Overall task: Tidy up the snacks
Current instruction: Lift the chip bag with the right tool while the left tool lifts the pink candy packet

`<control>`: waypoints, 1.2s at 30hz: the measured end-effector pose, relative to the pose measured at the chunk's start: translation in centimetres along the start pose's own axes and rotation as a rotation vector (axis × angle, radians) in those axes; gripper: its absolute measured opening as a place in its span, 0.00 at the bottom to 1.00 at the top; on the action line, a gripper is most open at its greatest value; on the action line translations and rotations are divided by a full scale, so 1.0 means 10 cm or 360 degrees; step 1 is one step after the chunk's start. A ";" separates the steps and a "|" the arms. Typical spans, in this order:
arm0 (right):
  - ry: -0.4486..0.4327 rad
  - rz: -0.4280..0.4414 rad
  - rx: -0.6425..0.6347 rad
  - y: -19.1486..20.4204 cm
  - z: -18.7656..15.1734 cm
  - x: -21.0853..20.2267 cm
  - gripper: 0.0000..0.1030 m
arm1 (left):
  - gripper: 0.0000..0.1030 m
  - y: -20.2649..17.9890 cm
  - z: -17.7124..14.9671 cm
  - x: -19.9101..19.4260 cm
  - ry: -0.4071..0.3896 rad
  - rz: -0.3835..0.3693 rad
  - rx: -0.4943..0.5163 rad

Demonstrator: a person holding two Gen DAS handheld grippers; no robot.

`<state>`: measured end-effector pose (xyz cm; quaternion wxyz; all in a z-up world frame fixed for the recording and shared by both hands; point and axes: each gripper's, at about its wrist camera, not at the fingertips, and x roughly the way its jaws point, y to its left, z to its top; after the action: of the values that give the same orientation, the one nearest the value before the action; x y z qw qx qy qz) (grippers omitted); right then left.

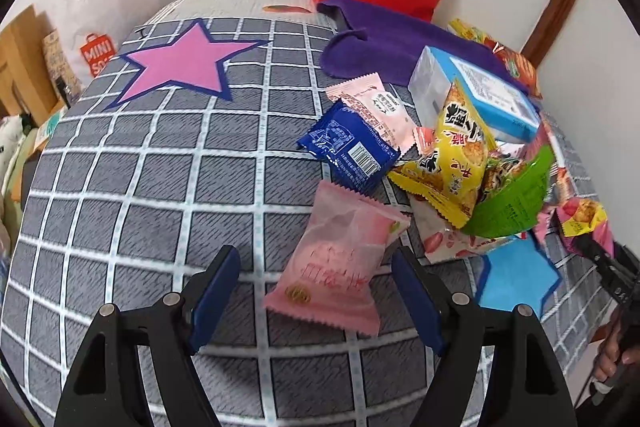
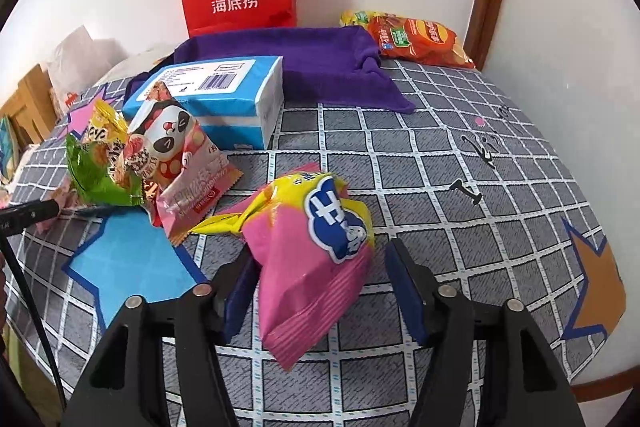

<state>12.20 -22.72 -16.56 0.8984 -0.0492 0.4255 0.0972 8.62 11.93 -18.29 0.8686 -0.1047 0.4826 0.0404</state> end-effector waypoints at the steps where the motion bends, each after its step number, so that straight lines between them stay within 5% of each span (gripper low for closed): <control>1: -0.0004 -0.0001 0.0001 -0.01 0.00 0.01 0.65 | 0.74 -0.03 0.01 0.02 -0.0008 0.0021 0.0025; 4: 0.0006 0.0014 0.0019 -0.04 0.01 0.05 0.67 | 0.73 -0.09 0.01 0.05 -0.0021 0.0054 0.0077; 9: 0.0036 0.0050 0.0033 -0.04 0.04 0.13 0.67 | 0.39 -0.13 0.00 0.04 -0.0065 0.0115 0.0133; 26: -0.0076 0.0134 0.0101 -0.07 0.25 -0.13 0.58 | 0.38 -0.01 0.24 -0.36 -0.0173 -0.0114 0.0020; 36: -0.0205 0.0133 0.0118 -0.16 0.84 -0.38 0.58 | 0.38 -0.28 0.80 -0.58 -0.0273 -0.0143 0.0085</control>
<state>16.52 -23.37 -8.29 0.9203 0.0084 0.3717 0.1216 12.66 11.13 -8.86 0.9102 -0.0992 0.4021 -0.0027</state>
